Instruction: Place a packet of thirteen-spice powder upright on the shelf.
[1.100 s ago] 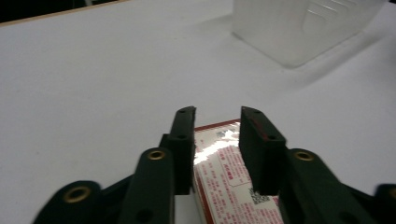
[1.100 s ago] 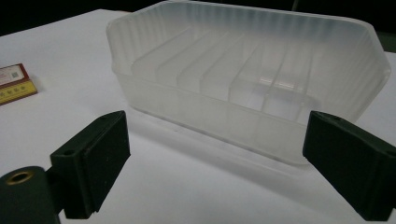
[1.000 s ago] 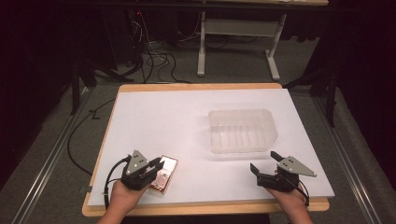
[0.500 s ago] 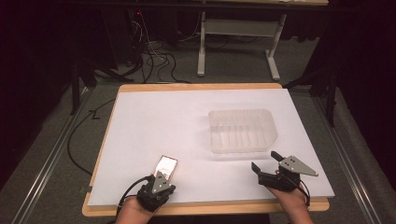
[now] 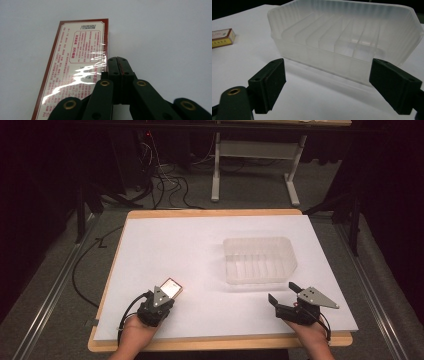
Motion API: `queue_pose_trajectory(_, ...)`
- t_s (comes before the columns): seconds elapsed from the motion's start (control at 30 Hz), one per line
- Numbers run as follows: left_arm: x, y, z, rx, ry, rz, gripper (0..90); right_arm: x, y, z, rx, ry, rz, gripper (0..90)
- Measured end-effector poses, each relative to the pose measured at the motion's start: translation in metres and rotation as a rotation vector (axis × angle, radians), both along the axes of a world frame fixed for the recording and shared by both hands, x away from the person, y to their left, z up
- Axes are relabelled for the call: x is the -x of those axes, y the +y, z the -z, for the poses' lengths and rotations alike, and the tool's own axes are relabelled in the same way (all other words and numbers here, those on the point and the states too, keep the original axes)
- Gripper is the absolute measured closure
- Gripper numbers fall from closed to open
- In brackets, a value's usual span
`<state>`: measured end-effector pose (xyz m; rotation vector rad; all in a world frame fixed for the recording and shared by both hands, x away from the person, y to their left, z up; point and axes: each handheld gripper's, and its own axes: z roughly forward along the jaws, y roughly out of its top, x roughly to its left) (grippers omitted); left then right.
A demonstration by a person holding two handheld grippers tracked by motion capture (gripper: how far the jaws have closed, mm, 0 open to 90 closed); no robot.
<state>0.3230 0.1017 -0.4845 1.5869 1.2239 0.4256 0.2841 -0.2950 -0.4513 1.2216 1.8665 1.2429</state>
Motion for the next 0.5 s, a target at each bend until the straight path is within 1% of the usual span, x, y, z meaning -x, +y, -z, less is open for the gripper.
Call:
queue_pose_trajectory(0.03, 0.002, 0.002, -0.007, 0.038, -0.016, 0.0, 88.8, 0.0, 0.0, 0.0, 0.002, -0.002, -0.003, 14.2)
queue_pose_trajectory(0.07, 0.004, 0.005, -0.013, 0.072, -0.035, -0.009, 85.9, 0.0, 0.0, 0.0, 0.004, -0.003, -0.005, 14.3)
queue_pose_trajectory(0.1, 0.005, 0.009, -0.019, 0.086, -0.068, -0.024, 83.6, 0.0, 0.0, 0.0, 0.002, -0.002, -0.005, 14.4)
queue_pose_trajectory(0.13, 0.004, 0.016, -0.025, 0.095, -0.098, -0.046, 83.5, 0.0, 0.0, 0.0, 0.001, -0.003, -0.005, 14.5)
queue_pose_trajectory(0.17, 0.003, 0.023, -0.028, 0.095, -0.118, -0.064, 84.5, 0.001, 0.0, 0.0, 0.0, -0.002, -0.005, 14.5)
queue_pose_trajectory(0.2, 0.003, 0.023, -0.028, 0.095, -0.118, -0.064, 87.2, 0.001, 0.0, 0.0, 0.001, -0.002, -0.005, 14.6)
queue_pose_trajectory(0.23, -0.007, 0.048, -0.027, 0.082, -0.119, -0.163, 90.0, 0.001, 0.0, 0.0, 0.0, 0.0, -0.003, 14.6)
queue_pose_trajectory(0.27, -0.012, 0.06, -0.023, 0.082, -0.09, -0.206, 90.0, 0.001, -0.001, 0.0, 0.002, 0.0, -0.006, 14.6)
queue_pose_trajectory(0.3, -0.015, 0.07, -0.018, 0.069, -0.063, -0.236, 90.0, 0.001, -0.001, 0.0, 0.001, 0.0, -0.004, 14.6)
queue_pose_trajectory(0.33, -0.017, 0.076, -0.014, 0.06, -0.032, -0.256, 90.0, 0.001, -0.001, 0.0, -0.002, 0.001, -0.004, 14.6)
queue_pose_trajectory(0.37, -0.018, 0.079, -0.01, 0.049, -0.004, -0.26, 90.0, 0.001, -0.002, 0.0, -0.003, -0.002, -0.003, 14.7)
queue_pose_trajectory(0.43, -0.016, 0.075, -0.004, 0.031, 0.026, -0.242, 90.0, 0.001, -0.002, -0.001, -0.002, -0.006, -0.002, 15.2)
queue_pose_trajectory(0.47, -0.015, 0.072, -0.003, 0.012, 0.03, -0.226, 90.0, 0.001, -0.002, -0.001, 0.001, -0.006, -0.003, 15.4)
queue_pose_trajectory(0.5, -0.014, 0.068, -0.002, 0.002, 0.021, -0.216, 90.0, 0.001, -0.001, -0.001, 0.0, -0.004, -0.004, 15.5)
